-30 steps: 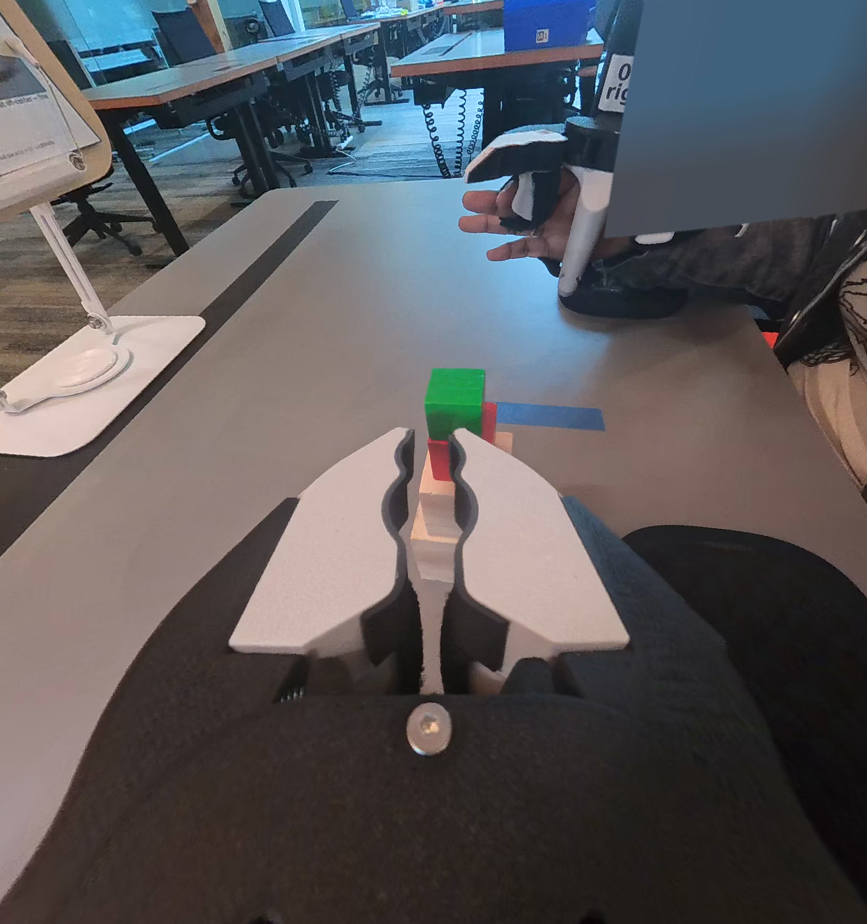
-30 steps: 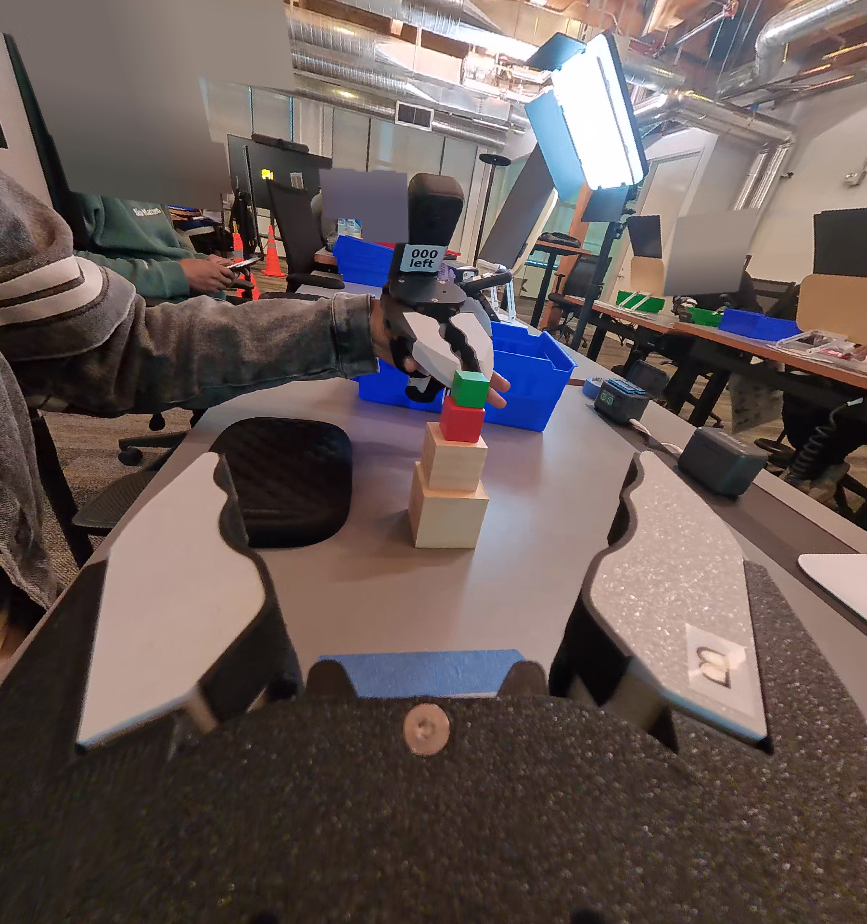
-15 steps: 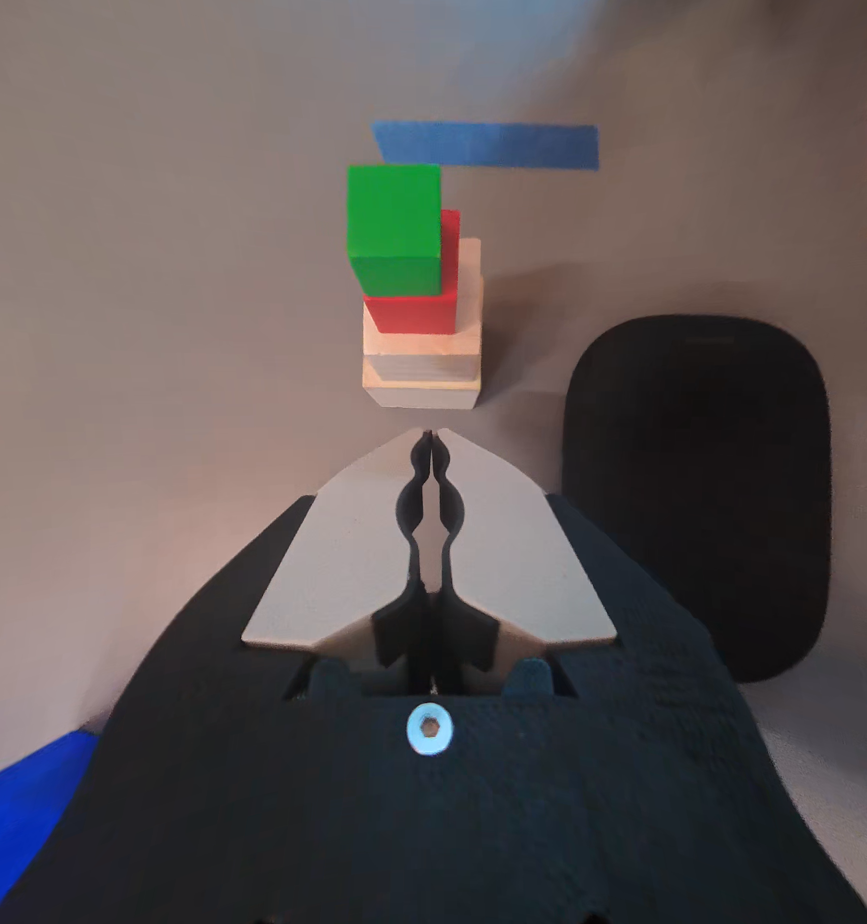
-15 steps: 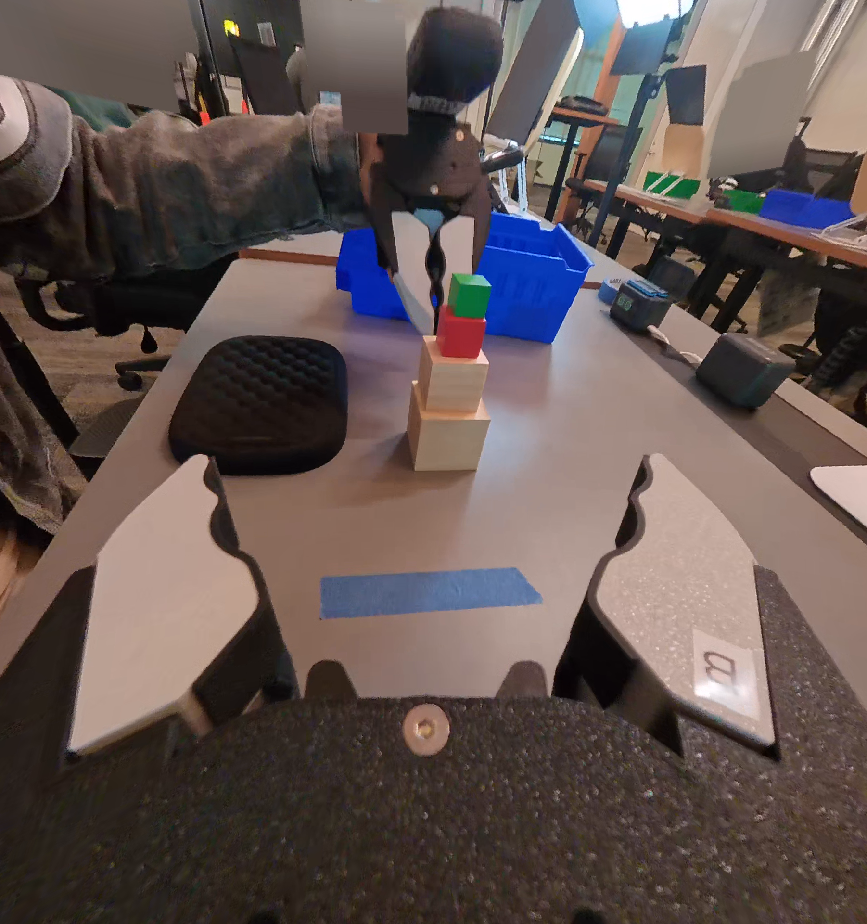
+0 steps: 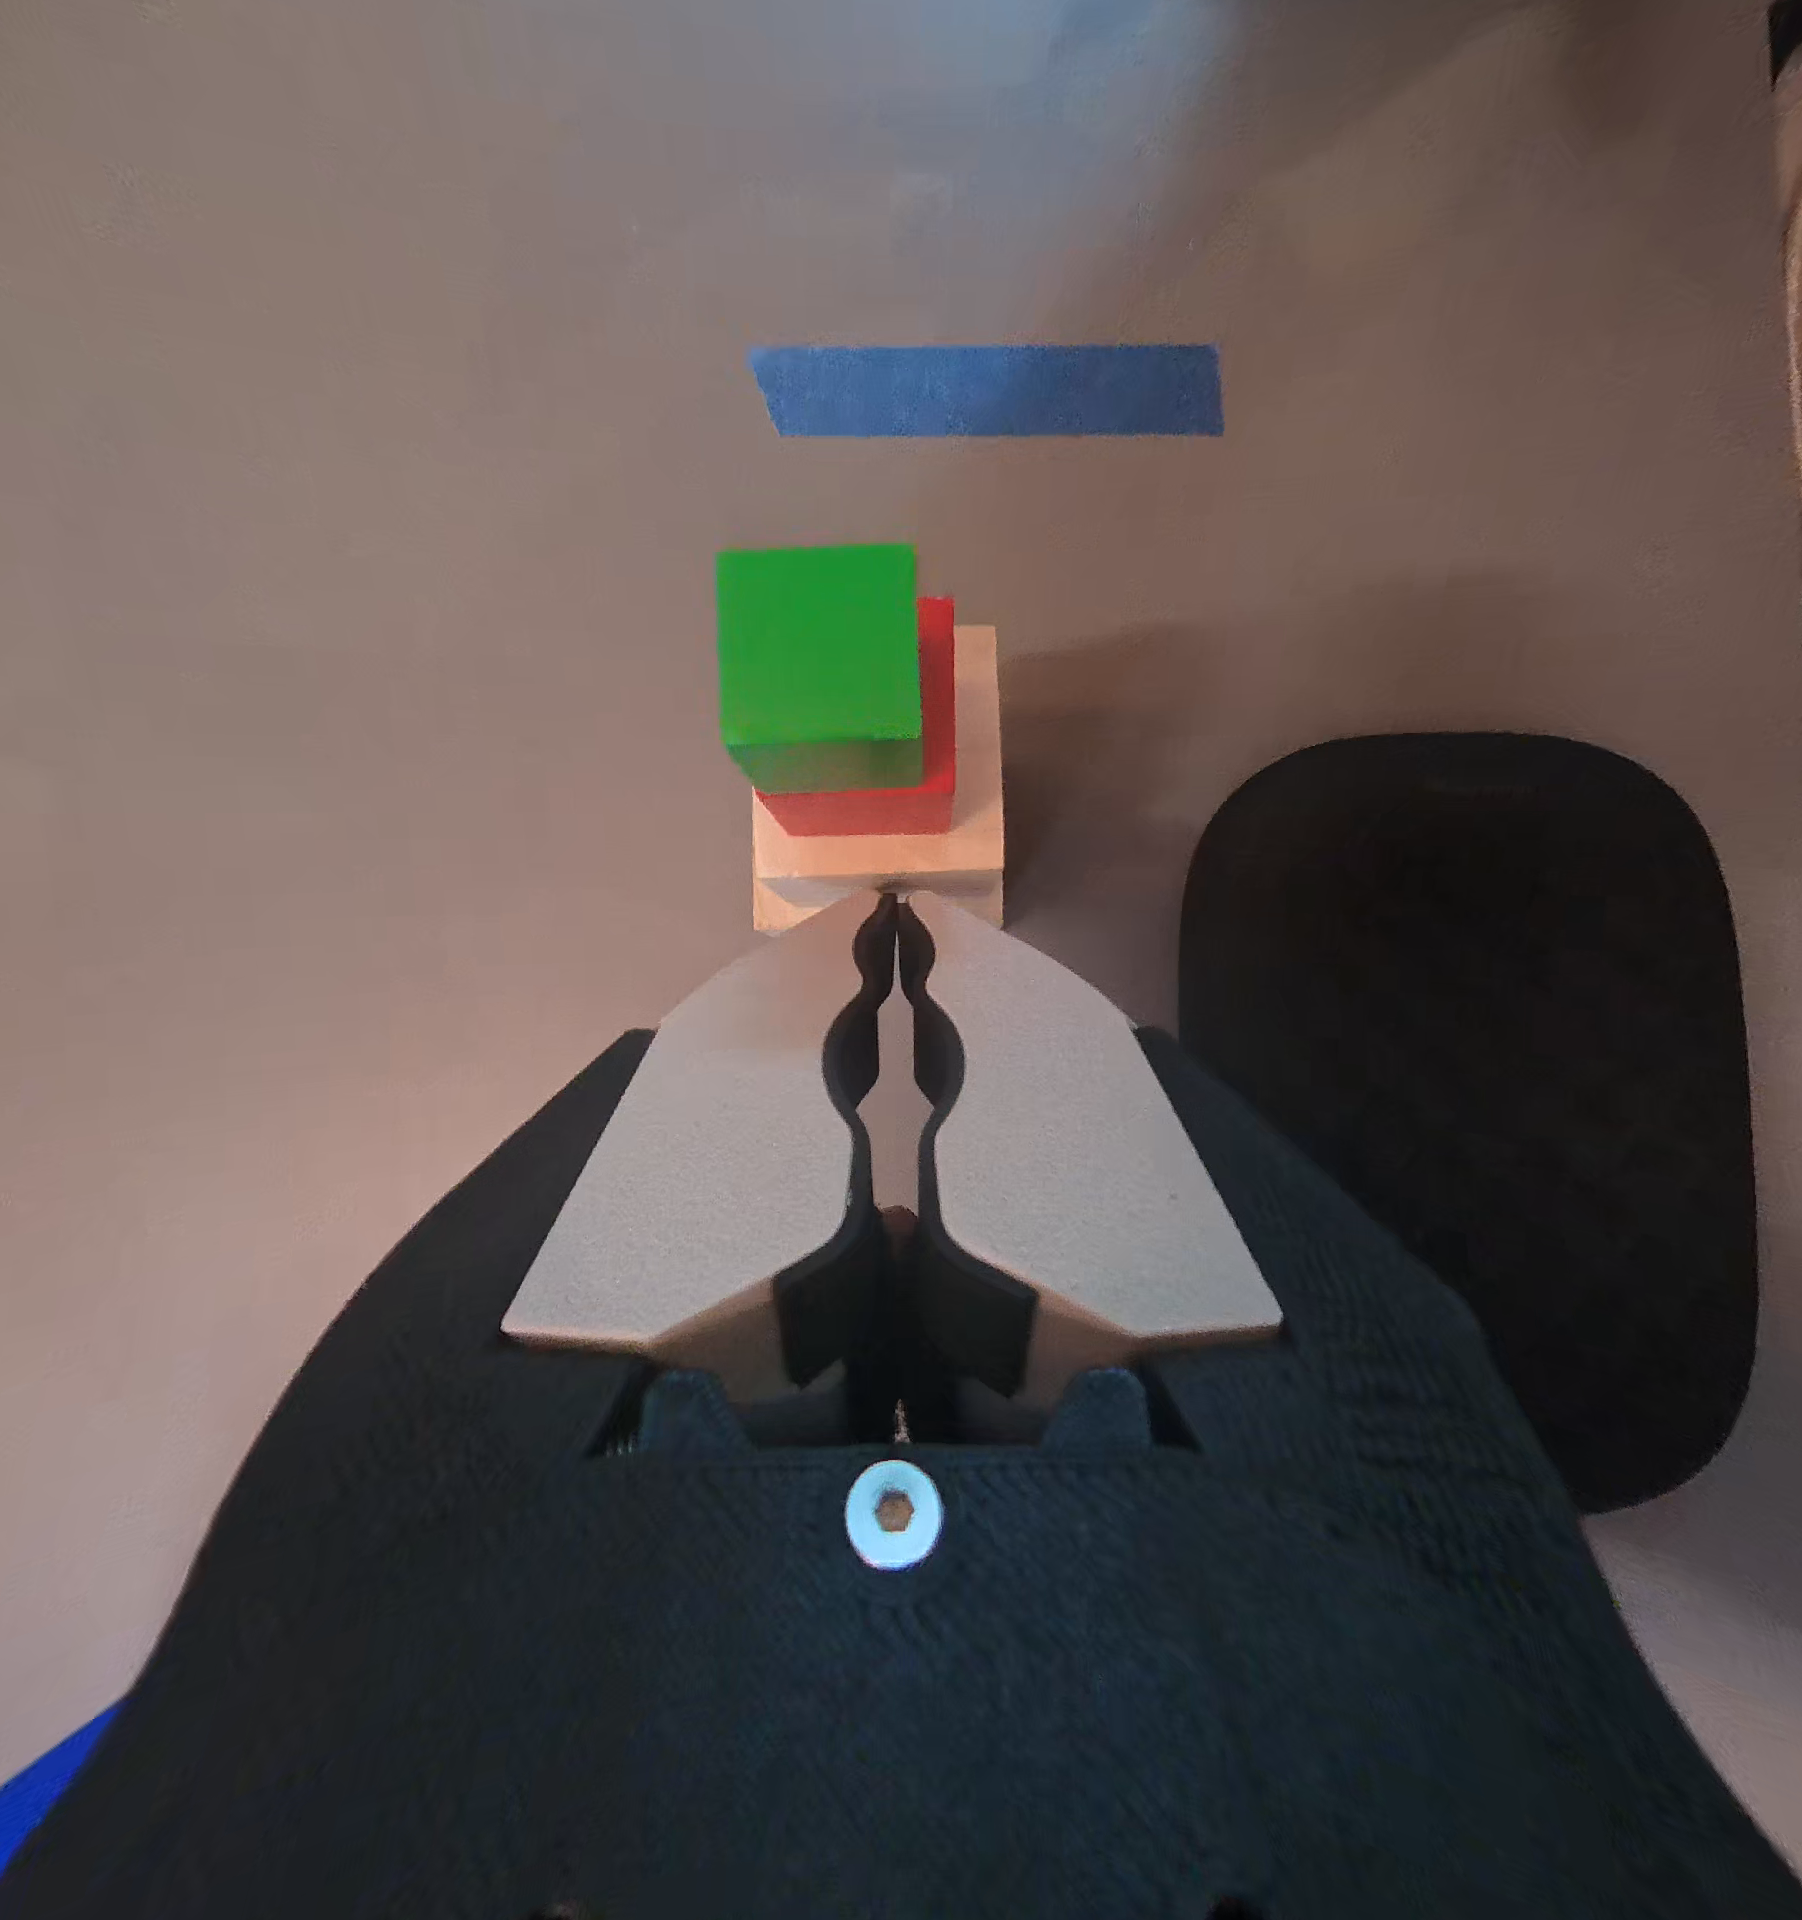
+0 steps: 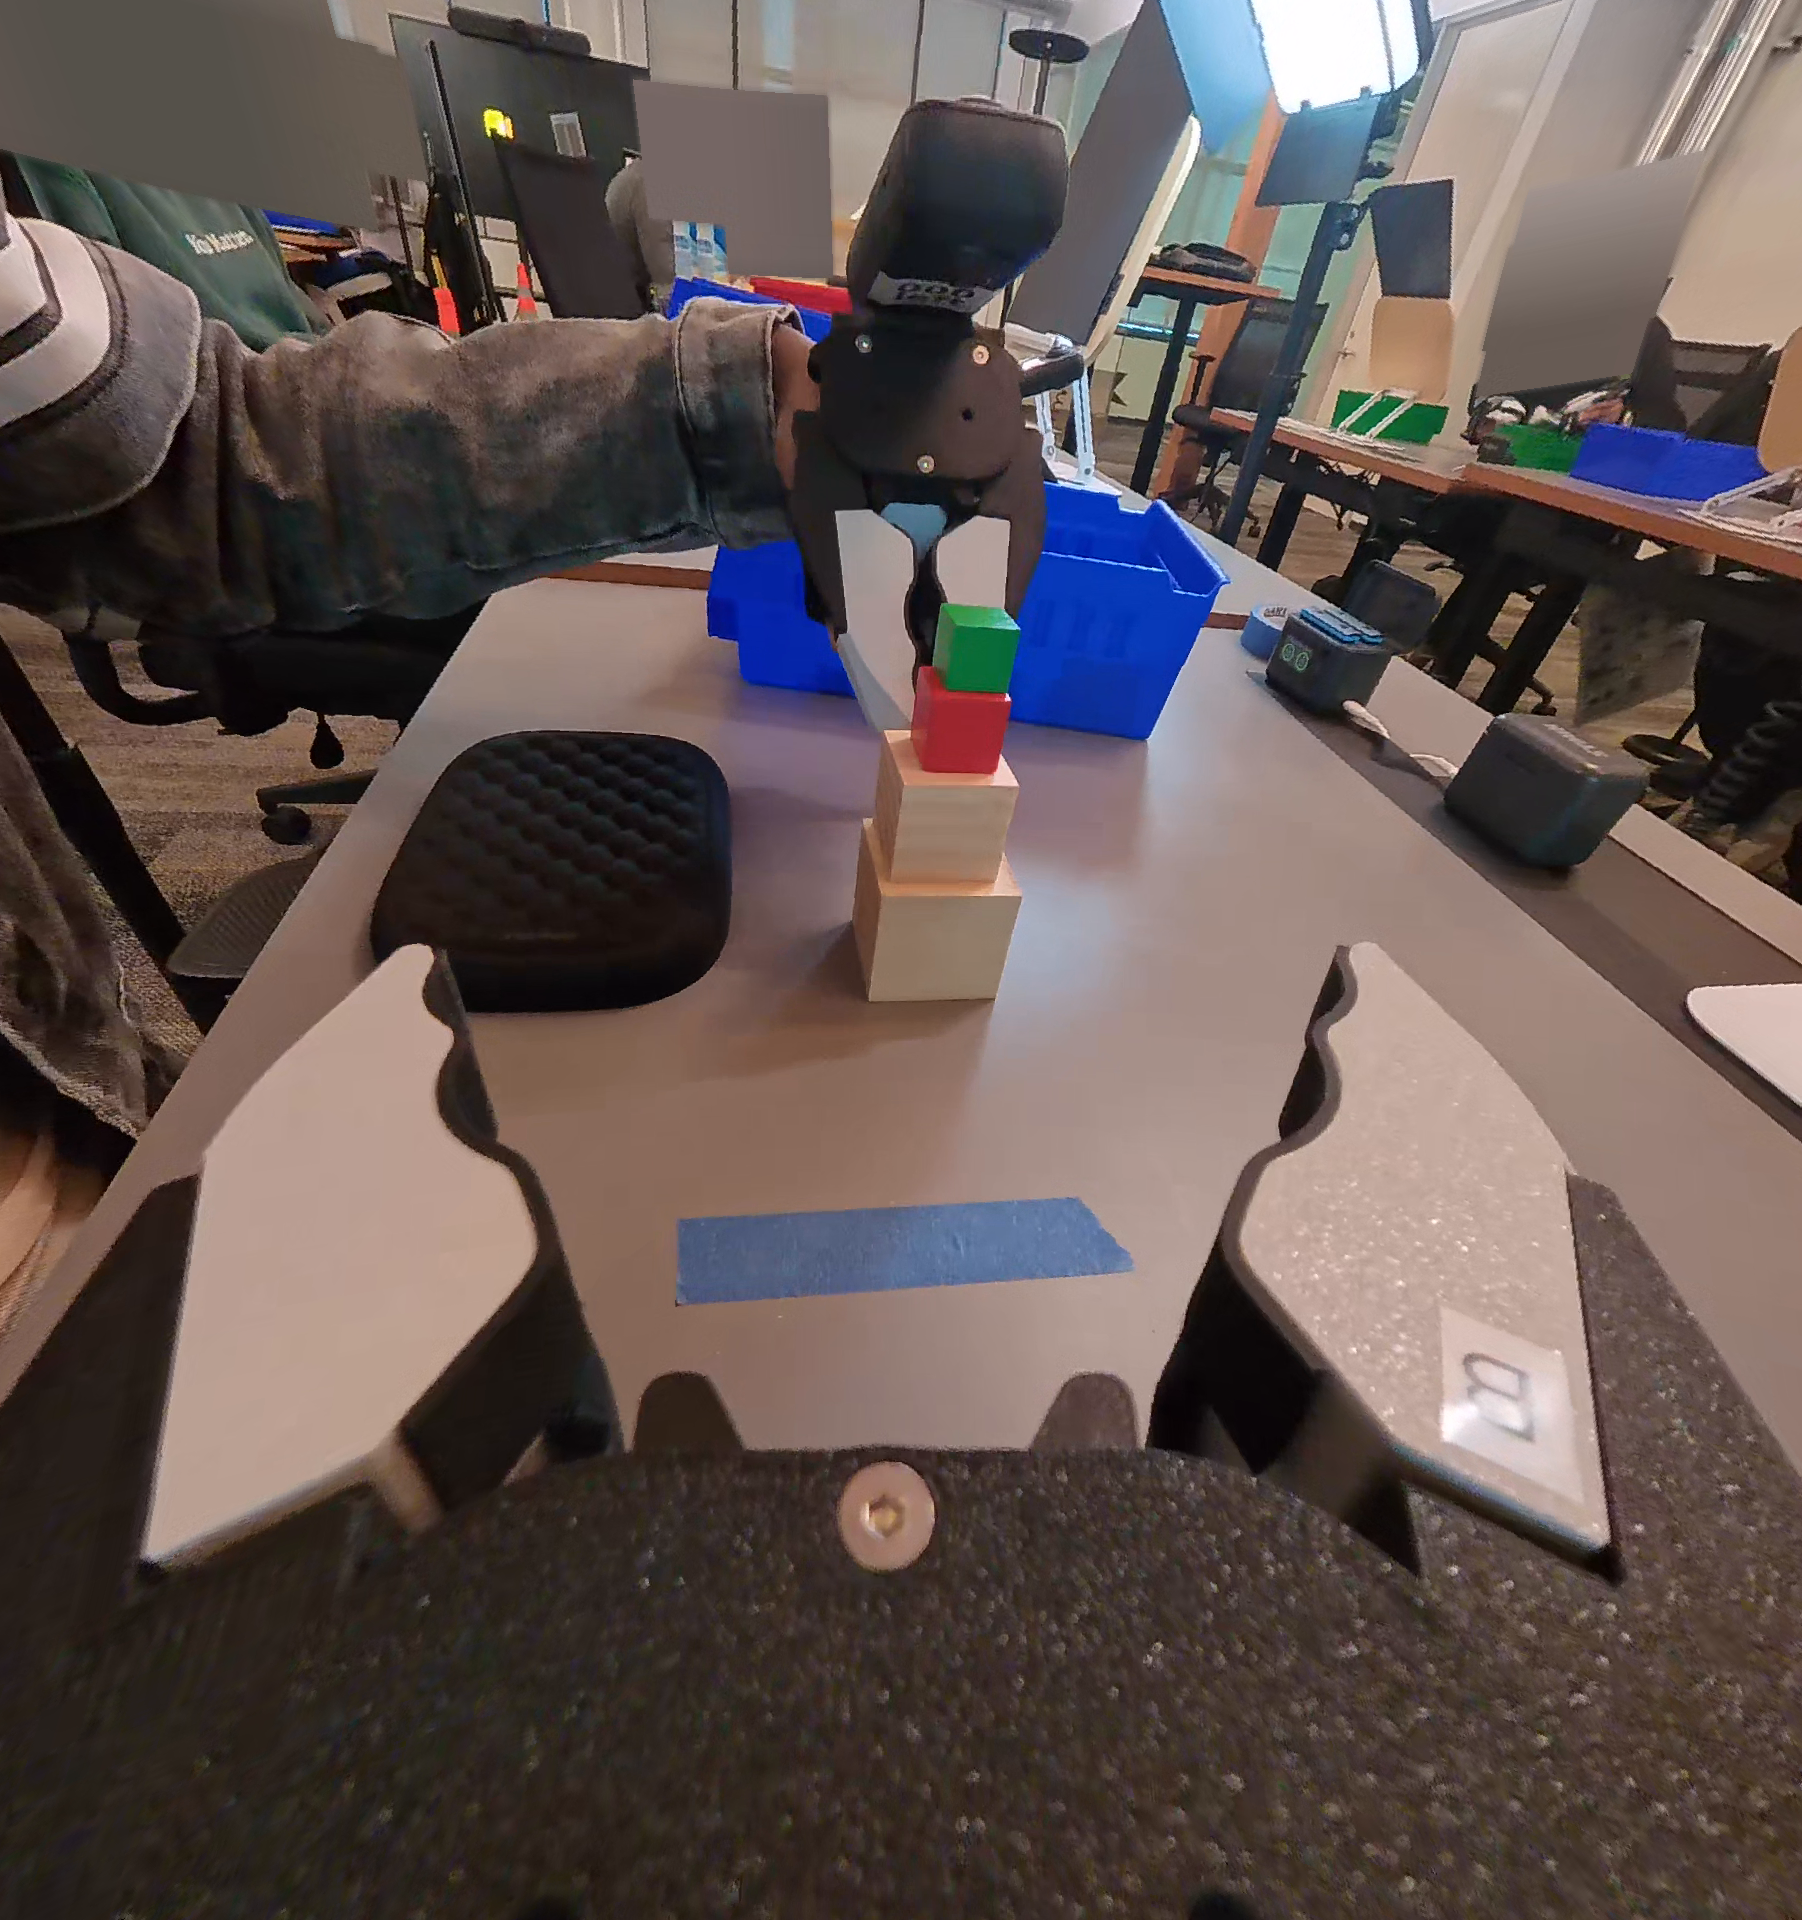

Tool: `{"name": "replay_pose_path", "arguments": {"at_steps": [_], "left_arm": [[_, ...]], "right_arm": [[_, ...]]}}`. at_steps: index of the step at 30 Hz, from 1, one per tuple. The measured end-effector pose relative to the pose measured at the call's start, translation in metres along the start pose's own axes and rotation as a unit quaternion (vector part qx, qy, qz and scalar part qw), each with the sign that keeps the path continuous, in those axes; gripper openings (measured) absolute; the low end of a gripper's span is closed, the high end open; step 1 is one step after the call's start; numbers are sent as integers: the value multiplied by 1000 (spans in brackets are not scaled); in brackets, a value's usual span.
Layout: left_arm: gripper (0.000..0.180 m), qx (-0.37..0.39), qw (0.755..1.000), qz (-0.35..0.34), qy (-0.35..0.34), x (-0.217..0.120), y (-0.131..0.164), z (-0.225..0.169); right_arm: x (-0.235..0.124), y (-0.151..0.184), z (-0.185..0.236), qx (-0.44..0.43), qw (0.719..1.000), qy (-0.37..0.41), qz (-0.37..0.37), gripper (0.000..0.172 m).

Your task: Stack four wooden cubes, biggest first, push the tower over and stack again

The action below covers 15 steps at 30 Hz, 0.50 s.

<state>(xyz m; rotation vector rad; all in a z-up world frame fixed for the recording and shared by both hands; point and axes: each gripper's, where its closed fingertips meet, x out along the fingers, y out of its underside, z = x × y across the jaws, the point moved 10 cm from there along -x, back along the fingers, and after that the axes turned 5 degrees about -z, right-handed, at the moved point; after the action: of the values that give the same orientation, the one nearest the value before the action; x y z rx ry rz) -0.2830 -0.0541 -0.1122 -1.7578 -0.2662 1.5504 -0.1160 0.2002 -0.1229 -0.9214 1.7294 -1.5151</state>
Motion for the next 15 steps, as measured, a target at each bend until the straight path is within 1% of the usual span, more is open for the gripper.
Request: {"name": "replay_pose_path", "arguments": {"at_steps": [7, 11, 15], "left_arm": [[1, 28, 1000, -4, 8, 9, -17, 0], [1, 38, 999, -28, 11, 12, -29, 2], [1, 36, 999, -13, 8, 9, -29, 3]], "right_arm": [[0, 0, 0, 1, 1000, 0, 0, 147], [-1, 0, 1, -1, 1000, 0, -1, 147], [-1, 0, 1, 0, 1000, 0, -3, 147]]}}
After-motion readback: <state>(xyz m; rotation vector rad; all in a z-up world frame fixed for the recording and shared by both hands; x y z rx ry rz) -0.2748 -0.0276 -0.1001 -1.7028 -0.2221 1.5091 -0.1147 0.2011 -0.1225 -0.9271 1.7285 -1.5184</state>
